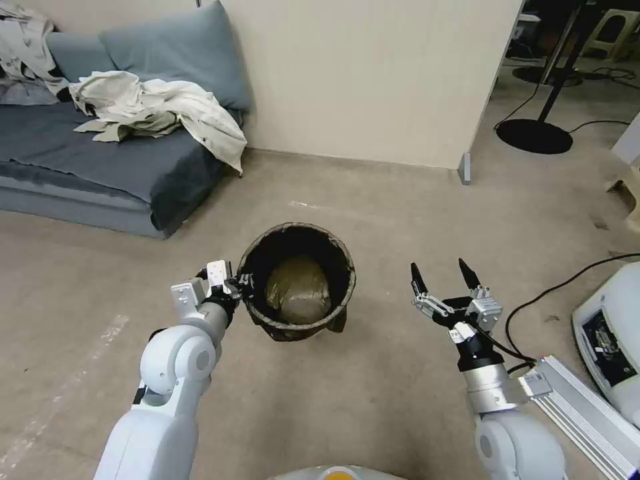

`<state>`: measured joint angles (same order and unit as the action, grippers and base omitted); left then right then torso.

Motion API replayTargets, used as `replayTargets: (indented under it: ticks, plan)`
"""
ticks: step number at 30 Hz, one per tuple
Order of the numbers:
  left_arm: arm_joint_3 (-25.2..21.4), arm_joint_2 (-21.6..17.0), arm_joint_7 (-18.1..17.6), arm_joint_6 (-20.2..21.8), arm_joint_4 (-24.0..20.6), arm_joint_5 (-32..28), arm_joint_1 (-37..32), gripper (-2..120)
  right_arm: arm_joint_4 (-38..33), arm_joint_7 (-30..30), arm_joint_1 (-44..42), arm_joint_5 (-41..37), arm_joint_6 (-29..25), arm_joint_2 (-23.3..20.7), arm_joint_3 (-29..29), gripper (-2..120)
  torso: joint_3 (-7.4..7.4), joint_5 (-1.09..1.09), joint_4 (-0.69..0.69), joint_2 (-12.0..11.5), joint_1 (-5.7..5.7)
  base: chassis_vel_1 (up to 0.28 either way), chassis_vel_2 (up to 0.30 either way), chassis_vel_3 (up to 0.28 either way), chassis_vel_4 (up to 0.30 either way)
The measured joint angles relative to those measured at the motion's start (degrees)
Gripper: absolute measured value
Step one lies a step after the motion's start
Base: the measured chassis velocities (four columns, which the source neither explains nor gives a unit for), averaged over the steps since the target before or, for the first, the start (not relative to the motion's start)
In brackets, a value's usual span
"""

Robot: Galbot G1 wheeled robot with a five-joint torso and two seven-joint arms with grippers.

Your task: Pick up the trash can from the floor.

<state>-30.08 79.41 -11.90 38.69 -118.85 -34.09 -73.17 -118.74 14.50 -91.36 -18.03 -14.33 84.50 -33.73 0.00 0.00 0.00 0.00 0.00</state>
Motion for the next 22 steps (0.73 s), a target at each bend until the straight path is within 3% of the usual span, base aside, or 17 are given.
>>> replayTargets:
  ticks: [22]
  plan:
    - [-0.2,0.1,0.3,-0.2,-0.3,0.2,-0.1,2,0.2,0.1,0.1,-0.2,-0.1,-0.2,0.0,100,0.0,0.0,0.0,0.0,0.0,0.0,0.0,0.0,0.0]
